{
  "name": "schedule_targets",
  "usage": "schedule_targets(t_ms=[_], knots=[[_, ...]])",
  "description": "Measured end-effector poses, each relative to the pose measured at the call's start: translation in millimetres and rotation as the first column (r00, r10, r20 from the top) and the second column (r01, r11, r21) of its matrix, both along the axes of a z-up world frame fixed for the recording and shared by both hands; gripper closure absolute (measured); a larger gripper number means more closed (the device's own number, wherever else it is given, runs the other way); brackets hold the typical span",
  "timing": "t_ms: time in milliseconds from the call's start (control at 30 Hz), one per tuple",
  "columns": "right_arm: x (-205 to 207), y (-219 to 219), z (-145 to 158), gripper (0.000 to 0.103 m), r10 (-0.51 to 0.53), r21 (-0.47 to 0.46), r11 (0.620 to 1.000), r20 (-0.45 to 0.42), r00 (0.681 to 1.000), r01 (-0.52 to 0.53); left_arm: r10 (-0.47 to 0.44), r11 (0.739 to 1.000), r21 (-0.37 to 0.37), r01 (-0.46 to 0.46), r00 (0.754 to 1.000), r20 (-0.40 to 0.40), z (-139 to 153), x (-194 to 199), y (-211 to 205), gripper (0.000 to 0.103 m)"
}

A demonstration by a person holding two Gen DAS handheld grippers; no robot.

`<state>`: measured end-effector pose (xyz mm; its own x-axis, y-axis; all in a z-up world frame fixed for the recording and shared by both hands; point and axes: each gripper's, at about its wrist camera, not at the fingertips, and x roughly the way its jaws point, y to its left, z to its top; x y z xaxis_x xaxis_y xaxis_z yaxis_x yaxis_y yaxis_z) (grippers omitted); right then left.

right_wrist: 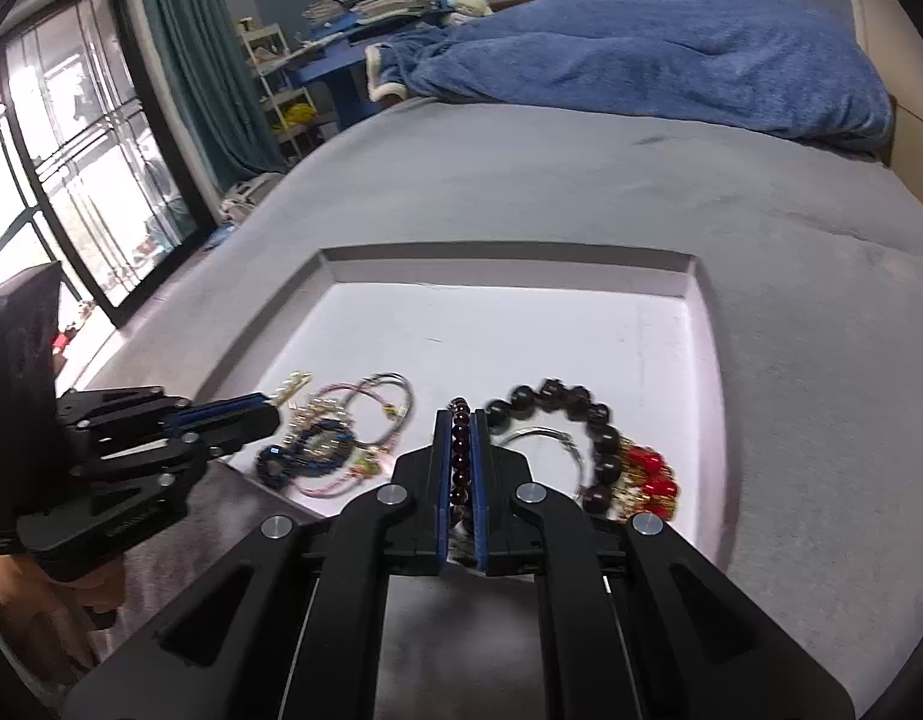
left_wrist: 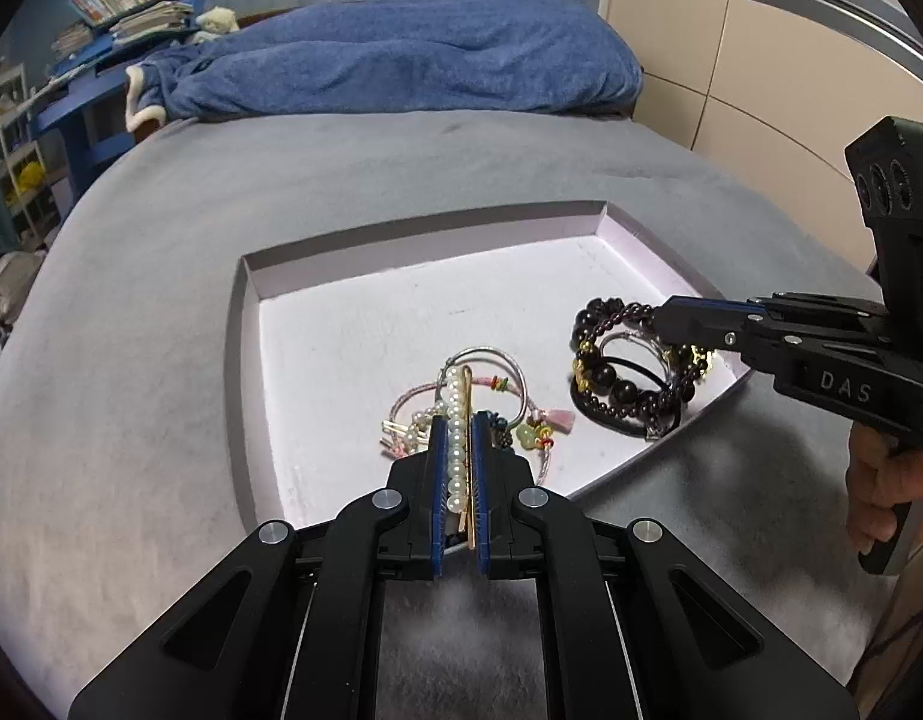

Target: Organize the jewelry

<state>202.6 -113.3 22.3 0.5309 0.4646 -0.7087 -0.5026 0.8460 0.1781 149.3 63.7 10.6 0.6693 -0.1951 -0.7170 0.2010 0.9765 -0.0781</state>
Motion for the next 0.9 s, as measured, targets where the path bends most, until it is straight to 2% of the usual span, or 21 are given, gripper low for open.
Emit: schedule_targets(t_ms=[233,433,500,600,700,800,833,867,900], knots=[[6,-12,-11,0.097,-0.047,-0.033,0.998,-0.028,0.998,0.046,0.006,1.000,-0.006,-0.006,1.000,-0.025,-6,2,0,0.095],[8,-8,-17,0.097,-0.037,-0.055,0.998,-0.048,0.998,0.034,0.001,1.000,-0.010,-0.001,1.000,-0.029,-7,3,-1,0.095],[7,-6,-17,0.097,-0.029,-0.061,0.998,-0.049,0.998,0.026,0.003,1.000,-0.015,-0.004,1.000,-0.029,-7,2,-1,0.091],[6,-7,-16,0.094,-0.027,-0.057,0.998,-0.048,0.998,0.025,0.021,1.000,-0.020,-0.022,0.999,-0.029,-8,1,1,0.081],[4,-11,-12,0.079,-0.035,-0.038,0.999,-0.040,0.999,0.034,0.034,0.999,-0.024,-0.034,0.999,-0.019,-7,-1,3,0.068],[2,-16,-8,0.069,-0.048,-0.020,0.999,-0.026,0.998,0.048,0.045,0.998,-0.039,-0.045,0.999,-0.006,-4,-3,6,0.065],[0,-18,-6,0.065,-0.053,-0.012,0.999,-0.021,0.998,0.053,0.051,0.998,-0.044,-0.051,0.999,0.003,-2,-5,7,0.060],[-1,-20,-4,0.062,-0.058,-0.005,0.998,-0.017,0.998,0.058,0.056,0.997,-0.048,-0.055,0.998,0.013,-1,-7,8,0.045],[-2,-23,-3,0.060,-0.066,0.004,0.998,-0.009,0.998,0.066,0.060,0.997,-0.051,-0.059,0.998,0.024,1,-9,9,0.039]])
